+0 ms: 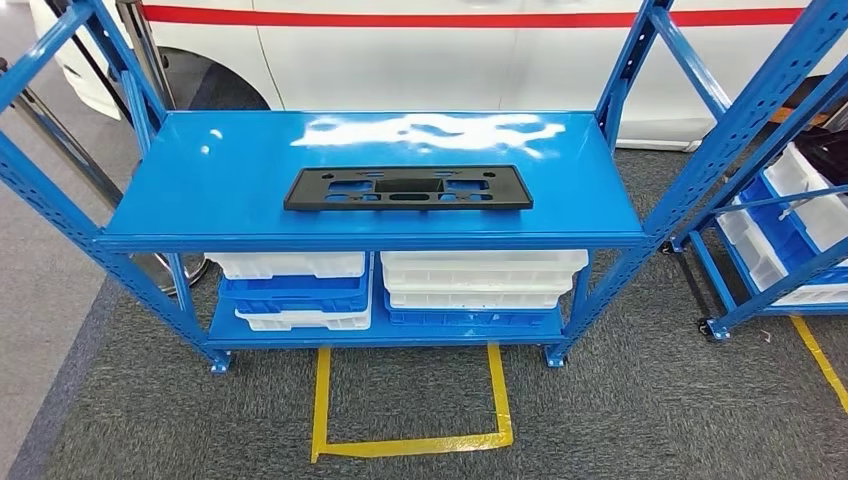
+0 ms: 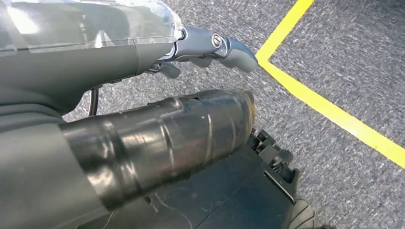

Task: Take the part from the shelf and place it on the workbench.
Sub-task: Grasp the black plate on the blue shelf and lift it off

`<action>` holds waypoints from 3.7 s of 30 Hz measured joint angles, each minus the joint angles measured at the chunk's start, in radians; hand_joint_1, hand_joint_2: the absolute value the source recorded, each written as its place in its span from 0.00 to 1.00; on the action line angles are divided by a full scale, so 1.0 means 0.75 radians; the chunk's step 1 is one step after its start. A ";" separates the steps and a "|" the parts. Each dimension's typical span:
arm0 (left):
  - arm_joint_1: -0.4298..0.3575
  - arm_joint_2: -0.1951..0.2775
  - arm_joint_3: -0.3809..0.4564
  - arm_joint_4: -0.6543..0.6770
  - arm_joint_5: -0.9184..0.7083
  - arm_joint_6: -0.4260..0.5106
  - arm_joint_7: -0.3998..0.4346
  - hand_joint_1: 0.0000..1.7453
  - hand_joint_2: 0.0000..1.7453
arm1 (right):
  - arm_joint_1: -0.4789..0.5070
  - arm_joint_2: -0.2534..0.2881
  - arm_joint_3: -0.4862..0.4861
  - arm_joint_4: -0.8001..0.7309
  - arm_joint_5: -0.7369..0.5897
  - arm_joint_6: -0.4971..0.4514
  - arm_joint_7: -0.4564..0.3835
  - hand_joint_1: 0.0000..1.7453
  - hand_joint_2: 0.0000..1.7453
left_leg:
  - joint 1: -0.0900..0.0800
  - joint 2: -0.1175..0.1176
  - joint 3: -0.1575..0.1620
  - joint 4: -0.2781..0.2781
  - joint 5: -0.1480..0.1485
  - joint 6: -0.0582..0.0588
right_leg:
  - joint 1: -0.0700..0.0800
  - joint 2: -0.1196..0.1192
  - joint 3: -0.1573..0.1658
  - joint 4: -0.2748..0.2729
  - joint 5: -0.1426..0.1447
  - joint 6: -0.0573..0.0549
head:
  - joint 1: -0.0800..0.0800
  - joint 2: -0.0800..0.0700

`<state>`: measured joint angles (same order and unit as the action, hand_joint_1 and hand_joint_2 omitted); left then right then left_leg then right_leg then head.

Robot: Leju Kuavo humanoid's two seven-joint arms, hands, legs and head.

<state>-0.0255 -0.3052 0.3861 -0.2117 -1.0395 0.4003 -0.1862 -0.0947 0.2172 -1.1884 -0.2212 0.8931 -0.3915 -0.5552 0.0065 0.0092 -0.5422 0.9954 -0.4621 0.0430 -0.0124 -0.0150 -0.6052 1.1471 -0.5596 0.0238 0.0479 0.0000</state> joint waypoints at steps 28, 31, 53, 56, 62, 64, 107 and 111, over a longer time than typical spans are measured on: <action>-0.006 0.001 -0.046 0.020 0.109 -0.116 -0.069 0.00 0.00 | 0.221 0.063 0.999 -1.045 -0.815 0.188 -0.119 0.00 0.00 | -0.016 -0.027 0.001 0.008 -0.013 -0.026 | 0.010 0.027 0.060 -0.166 0.114 -0.034 | -0.001 0.000; -0.009 0.001 -0.095 0.022 0.155 -0.159 -0.067 0.00 0.00 | 0.279 0.044 1.252 -1.211 -0.809 0.121 -0.104 0.00 0.50 | -0.016 -0.027 0.001 0.009 -0.013 -0.026 | 0.010 0.027 0.060 -0.166 0.114 -0.034 | -0.001 0.000; -0.024 0.005 -0.211 0.022 0.124 -0.250 -0.059 0.00 0.00 | 0.418 -0.218 2.072 -1.568 -0.836 -0.238 -0.045 0.00 1.00 | 0.002 -0.042 0.026 0.011 -0.041 -0.030 | -0.025 0.030 0.021 -0.130 0.128 0.017 | 0.000 0.000; -0.027 0.005 -0.214 0.022 0.115 -0.256 -0.058 0.00 0.00 | 0.423 -0.241 2.124 -1.588 -0.817 -0.286 -0.030 0.00 1.00 | 0.002 -0.043 0.028 0.016 -0.052 -0.054 | -0.018 0.033 0.025 -0.138 0.119 -0.019 | -0.002 0.000; -0.028 0.005 -0.223 0.022 0.113 -0.263 -0.054 0.00 0.00 | 0.430 -0.271 2.181 -1.617 -0.810 -0.333 -0.007 0.00 1.00 | 0.007 -0.025 -0.154 0.372 -0.214 -0.077 | -0.011 0.018 0.044 -0.144 0.107 -0.059 | -0.002 0.000; -0.028 0.005 -0.223 0.022 0.112 -0.263 -0.052 0.00 0.00 | 0.433 -0.285 2.199 -1.623 -0.812 -0.358 0.005 0.00 1.00 | 0.007 -0.024 -0.189 0.396 -0.177 -0.071 | -0.006 0.017 0.051 -0.144 0.100 -0.061 | -0.003 0.000; -0.034 0.005 -0.248 0.022 0.026 -0.317 -0.043 0.00 0.00 | 0.469 -0.418 2.238 -1.893 -0.176 -0.414 0.158 0.00 1.00 | -0.005 -0.019 -0.027 0.020 0.002 0.010 | -0.003 0.019 -0.049 0.106 -0.050 0.012 | -0.001 0.000; -0.036 0.005 -0.252 0.022 0.017 -0.324 -0.043 0.00 0.00 | 0.470 -0.424 2.215 -1.897 -0.154 -0.414 0.153 0.00 1.00 | -0.011 -0.024 -0.015 0.026 -0.011 0.013 | -0.001 0.019 -0.087 0.118 0.022 0.006 | -0.001 0.000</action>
<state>-0.0523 -0.3011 0.1967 -0.1953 -1.0271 0.1571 -0.2182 0.2578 -0.1007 0.4727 -1.6442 0.7779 -0.7019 -0.4406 -0.0019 -0.0089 -0.5535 1.0146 -0.4705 0.0530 -0.0132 -0.0007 -0.6705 1.2360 -0.5428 0.0281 0.0475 0.0000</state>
